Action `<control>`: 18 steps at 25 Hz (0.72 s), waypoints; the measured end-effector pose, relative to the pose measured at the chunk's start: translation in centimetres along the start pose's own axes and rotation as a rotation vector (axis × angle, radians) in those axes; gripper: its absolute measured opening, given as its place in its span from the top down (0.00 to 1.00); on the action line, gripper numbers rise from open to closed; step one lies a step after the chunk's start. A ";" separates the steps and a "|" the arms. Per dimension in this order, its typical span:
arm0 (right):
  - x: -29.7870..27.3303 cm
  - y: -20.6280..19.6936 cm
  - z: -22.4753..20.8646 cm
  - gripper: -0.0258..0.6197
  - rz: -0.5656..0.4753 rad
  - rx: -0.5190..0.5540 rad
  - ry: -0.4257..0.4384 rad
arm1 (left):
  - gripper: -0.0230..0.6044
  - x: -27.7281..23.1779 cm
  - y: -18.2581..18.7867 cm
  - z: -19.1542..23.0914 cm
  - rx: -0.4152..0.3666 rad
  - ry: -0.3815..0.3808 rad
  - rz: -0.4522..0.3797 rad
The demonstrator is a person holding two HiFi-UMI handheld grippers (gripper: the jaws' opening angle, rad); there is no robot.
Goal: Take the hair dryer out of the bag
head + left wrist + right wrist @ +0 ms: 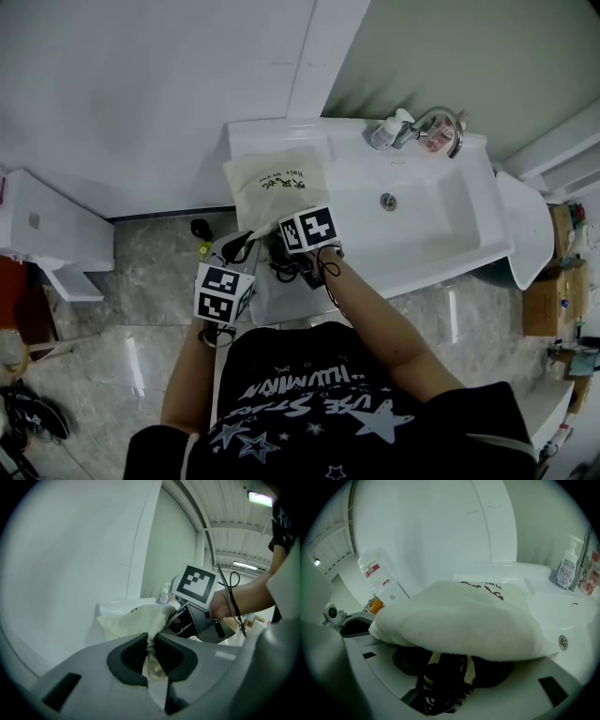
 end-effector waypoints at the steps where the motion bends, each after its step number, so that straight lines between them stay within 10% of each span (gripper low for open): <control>1: -0.3 0.0 -0.1 0.57 0.016 0.004 -0.009 | 0.88 -0.1 -0.1 0.1 0.001 -0.003 0.002; 18: -1.5 0.0 0.2 0.67 0.058 0.120 -0.096 | 0.88 0.1 -0.2 0.5 0.013 -0.016 0.001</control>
Point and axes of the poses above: the fingertips, and each gripper's own axes: x backward along the fingers, z to its left, y out of its top, the point moved 6 cm from there along x, backward along the fingers, and after that the axes turned 4 degrees about y, right-handed, at the moved point
